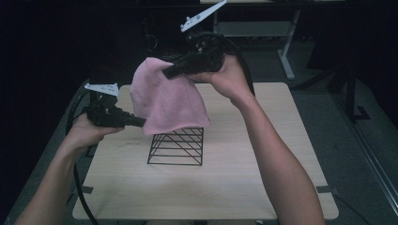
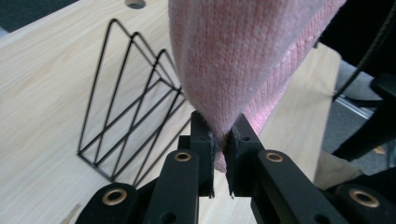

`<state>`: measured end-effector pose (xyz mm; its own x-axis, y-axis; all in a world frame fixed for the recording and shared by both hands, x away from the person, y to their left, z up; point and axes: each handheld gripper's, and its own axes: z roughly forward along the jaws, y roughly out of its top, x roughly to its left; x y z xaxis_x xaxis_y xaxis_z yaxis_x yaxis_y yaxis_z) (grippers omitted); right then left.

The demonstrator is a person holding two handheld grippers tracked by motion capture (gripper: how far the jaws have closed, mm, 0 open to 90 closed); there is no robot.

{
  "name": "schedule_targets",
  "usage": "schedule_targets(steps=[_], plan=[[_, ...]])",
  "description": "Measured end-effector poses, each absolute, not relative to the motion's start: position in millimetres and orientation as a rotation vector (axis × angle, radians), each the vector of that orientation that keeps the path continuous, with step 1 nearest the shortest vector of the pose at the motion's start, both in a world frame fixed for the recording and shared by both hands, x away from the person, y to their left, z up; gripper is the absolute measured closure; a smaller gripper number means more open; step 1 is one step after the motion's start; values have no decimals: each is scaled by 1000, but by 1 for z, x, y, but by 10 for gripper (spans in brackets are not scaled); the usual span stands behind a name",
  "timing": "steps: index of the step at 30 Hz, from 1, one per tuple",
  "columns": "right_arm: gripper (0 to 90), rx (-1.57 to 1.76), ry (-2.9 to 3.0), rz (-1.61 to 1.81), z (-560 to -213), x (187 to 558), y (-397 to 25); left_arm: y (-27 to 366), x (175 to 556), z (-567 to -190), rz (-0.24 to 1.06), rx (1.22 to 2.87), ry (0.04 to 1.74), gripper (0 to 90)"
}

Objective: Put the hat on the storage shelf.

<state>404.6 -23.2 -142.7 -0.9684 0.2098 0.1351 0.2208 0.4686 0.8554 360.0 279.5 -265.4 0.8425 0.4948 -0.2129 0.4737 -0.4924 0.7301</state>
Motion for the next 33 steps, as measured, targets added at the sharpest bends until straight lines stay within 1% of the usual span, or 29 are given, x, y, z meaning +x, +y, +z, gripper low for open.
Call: schedule_targets(steps=[7, 14, 17, 23, 27, 33], plan=[[810, -439, -2652, -1567, -161, 417, -32, 275, 365, -273, 60, 2196, 730, 831], [810, -523, -2629, -1580, -180, 426, -50, 266, 370, -281, 106, 2219, 749, 830], [810, -549, -2604, -1595, -192, 429, -60, 261, 370, -283, 114, 2234, 743, 829], [810, -571, -2563, -1619, -203, 430, -72, 253, 372, -287, 111, 2249, 739, 829], [808, -555, -2557, -1613, -206, 428, -72, 255, 371, -293, 101, 2245, 744, 828], [801, -488, -2570, -1594, -208, 422, -58, 269, 362, -297, 120, 2240, 752, 829]])
